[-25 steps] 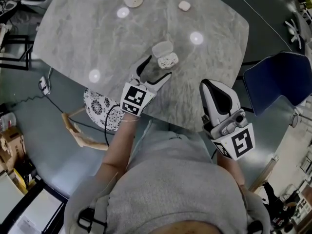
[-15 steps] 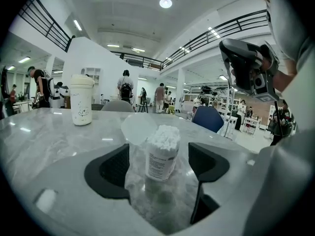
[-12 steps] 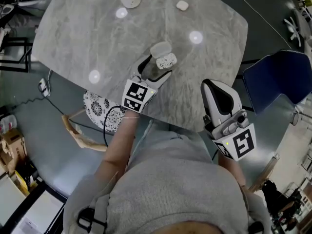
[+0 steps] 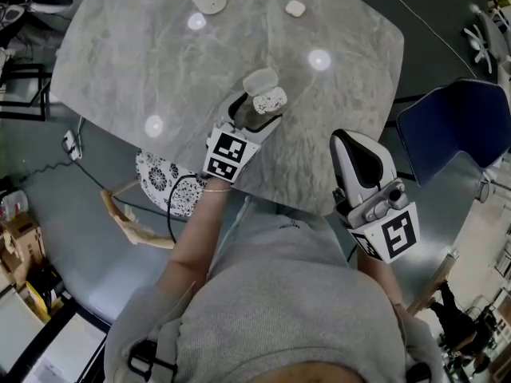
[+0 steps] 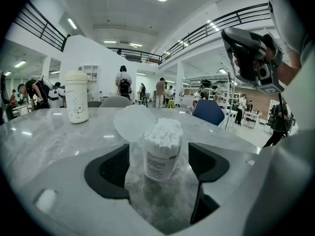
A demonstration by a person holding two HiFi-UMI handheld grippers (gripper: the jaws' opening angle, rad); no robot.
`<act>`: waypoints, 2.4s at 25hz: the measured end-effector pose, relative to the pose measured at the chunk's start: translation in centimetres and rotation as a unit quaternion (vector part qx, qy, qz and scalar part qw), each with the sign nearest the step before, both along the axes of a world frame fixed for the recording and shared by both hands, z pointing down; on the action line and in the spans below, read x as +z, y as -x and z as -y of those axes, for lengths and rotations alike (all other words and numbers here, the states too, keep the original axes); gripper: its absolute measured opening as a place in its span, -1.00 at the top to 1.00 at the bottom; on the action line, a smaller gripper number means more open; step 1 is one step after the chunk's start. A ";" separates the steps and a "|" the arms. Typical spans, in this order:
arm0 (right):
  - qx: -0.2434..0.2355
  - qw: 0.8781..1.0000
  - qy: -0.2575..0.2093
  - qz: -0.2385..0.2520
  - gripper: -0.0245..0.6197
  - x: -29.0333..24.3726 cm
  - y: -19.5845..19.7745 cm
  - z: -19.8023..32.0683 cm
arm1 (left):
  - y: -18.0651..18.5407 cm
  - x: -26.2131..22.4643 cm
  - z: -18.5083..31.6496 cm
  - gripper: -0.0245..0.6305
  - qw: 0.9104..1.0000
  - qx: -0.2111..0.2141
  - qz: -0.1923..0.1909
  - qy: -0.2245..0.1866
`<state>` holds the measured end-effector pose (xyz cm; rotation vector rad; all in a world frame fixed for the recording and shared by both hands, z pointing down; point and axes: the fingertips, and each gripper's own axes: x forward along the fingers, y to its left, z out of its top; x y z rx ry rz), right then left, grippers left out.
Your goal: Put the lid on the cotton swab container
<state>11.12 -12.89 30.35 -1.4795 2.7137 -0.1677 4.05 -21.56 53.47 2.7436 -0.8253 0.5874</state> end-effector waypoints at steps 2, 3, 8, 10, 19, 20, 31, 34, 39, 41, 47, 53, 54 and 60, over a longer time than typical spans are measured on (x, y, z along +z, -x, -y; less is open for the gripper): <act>0.001 1.000 0.001 -0.001 0.92 0.0 0.0 0.0 | -0.1 0.0 0.1 -0.22 1.000 -0.004 0.002 0.002; 0.001 1.000 0.001 0.000 0.92 0.0 0.0 0.0 | -0.2 0.0 0.2 -0.22 1.000 -0.006 0.005 0.003; 0.003 1.000 -0.001 0.001 0.92 -0.1 -0.1 0.0 | -0.8 0.3 0.4 -0.22 1.000 -0.014 0.016 0.005; 0.004 1.000 -0.001 0.000 0.92 0.0 -0.2 -0.1 | -0.9 0.3 0.5 -0.22 1.000 -0.019 0.017 0.005; 0.008 1.000 0.000 0.001 0.92 0.0 -0.6 -0.2 | -1.5 0.7 1.2 -0.22 0.999 -0.026 0.032 0.011; 0.008 1.000 -0.001 0.001 0.92 -0.1 -0.7 -0.2 | -1.6 0.8 1.2 -0.22 0.999 -0.025 0.035 0.010; 0.013 1.000 -0.001 0.002 0.92 -0.3 -1.3 -0.3 | -2.2 1.0 1.2 0.08 0.998 0.007 0.061 -0.002; 0.013 1.000 -0.003 0.002 0.92 -0.5 -1.5 -0.3 | -2.3 0.9 1.0 0.09 0.998 0.015 0.064 -0.005; 0.011 1.000 -0.005 0.001 0.92 -0.7 -1.5 -0.4 | -2.5 0.2 0.7 0.10 0.998 0.024 0.053 -0.008; 0.009 1.000 -0.006 0.001 0.92 -0.7 -1.3 -0.4 | -2.4 -0.2 0.5 0.10 0.999 0.025 0.046 -0.007; 0.004 1.000 -0.014 0.001 0.92 -1.1 -1.0 -0.5 | -2.2 -1.8 -0.3 0.11 0.999 0.034 0.039 -0.009; -0.002 1.000 -0.025 0.002 0.92 -1.8 -0.5 -0.7 | -2.2 -4.1 -1.5 0.11 0.998 0.052 0.030 -0.011; -0.003 1.000 -0.027 0.001 0.92 -1.9 -0.5 -0.7 | -2.1 -4.5 -1.7 0.11 0.998 0.055 0.028 -0.011; -0.006 0.999 -0.033 0.000 0.92 -2.3 -0.1 -1.2 | -1.8 -6.9 -2.5 0.11 0.998 0.065 0.022 -0.012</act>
